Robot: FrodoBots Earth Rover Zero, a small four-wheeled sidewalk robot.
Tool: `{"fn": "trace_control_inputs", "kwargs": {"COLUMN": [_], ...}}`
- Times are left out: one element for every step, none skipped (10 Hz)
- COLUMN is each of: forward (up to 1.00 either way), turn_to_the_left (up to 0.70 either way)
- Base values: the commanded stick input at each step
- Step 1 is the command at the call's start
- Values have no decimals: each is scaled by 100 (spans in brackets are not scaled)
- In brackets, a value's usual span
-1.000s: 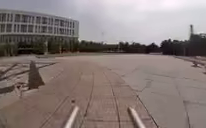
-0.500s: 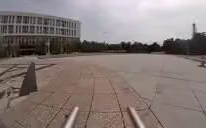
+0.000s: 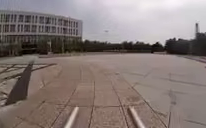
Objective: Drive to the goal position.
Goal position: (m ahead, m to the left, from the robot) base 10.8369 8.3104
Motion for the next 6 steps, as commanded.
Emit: {"fn": "trace_control_inputs", "kwargs": {"forward": [69, 69, 69, 69, 69, 69], "turn_to_the_left": [0, 0, 0, 0, 0, 0]}}
